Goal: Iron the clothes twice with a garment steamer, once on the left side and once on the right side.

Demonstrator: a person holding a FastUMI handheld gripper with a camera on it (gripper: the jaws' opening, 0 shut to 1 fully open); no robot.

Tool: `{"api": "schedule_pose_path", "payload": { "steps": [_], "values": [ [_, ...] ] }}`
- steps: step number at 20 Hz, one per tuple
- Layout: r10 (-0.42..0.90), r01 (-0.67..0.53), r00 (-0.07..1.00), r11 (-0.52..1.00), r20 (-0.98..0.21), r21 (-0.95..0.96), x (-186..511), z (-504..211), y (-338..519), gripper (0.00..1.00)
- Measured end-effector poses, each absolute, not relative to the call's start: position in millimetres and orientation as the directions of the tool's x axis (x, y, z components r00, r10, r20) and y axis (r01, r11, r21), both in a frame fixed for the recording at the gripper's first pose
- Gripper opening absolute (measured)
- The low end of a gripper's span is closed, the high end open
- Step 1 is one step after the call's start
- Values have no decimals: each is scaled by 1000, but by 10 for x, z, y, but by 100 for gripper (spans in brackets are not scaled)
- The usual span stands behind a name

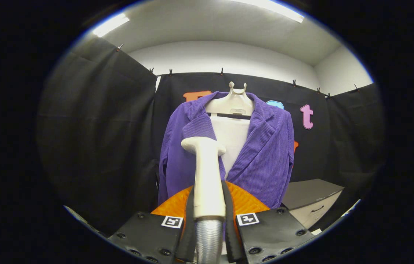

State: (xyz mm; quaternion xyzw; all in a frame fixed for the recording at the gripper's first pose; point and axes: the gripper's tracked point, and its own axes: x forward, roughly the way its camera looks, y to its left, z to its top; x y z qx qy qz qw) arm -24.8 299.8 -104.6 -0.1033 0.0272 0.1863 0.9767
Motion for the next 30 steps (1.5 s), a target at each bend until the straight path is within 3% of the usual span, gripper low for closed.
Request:
{"api": "schedule_pose_path", "payload": {
  "steps": [30],
  "values": [
    [317,-452,821,869,-475,-201,-721,-3056,2545,40]
  ]
}}
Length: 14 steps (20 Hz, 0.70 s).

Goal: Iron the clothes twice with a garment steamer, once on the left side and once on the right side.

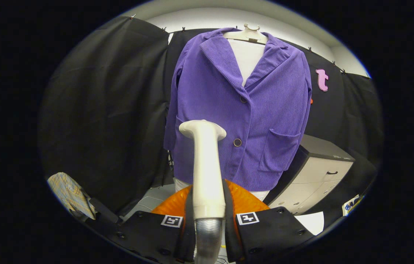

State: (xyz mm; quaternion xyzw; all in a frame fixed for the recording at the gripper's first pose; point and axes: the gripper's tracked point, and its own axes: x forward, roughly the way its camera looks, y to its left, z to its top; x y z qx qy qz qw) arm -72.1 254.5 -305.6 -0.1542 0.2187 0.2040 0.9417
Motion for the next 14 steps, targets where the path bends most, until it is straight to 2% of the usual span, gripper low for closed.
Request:
{"api": "schedule_pose_path", "payload": {
  "steps": [14],
  "values": [
    [289,-432,782,889,-552,-148,-855,-3562,2277,40]
  ]
}}
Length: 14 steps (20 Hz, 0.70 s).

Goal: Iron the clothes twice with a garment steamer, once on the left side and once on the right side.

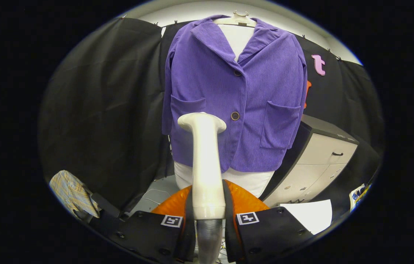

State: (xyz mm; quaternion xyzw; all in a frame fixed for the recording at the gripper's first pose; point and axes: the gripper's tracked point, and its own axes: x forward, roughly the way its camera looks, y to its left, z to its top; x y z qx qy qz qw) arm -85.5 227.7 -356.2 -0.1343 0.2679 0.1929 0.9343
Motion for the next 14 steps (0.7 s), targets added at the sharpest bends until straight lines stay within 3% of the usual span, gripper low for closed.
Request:
{"api": "schedule_pose_path", "payload": {
  "steps": [8,14],
  "values": [
    [271,-415,770,900,-578,-131,-971,-3677,2065,40],
    [306,-401,774,914,-555,-56,-924,-3338,1842,40]
  ]
}}
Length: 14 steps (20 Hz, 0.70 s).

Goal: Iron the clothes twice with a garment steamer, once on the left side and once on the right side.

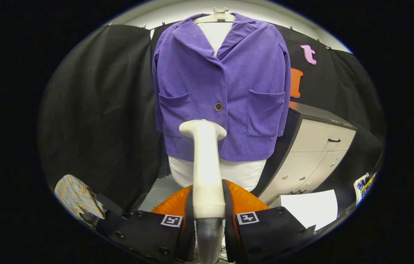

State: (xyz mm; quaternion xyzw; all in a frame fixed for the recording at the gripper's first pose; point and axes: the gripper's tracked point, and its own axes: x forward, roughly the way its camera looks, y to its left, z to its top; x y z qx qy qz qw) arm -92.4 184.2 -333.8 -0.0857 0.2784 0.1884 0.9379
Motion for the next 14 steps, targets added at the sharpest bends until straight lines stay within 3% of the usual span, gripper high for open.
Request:
{"api": "schedule_pose_path", "payload": {
  "steps": [14],
  "values": [
    [215,-251,906,966,-365,-55,-228,-1696,100,40]
  ]
}}
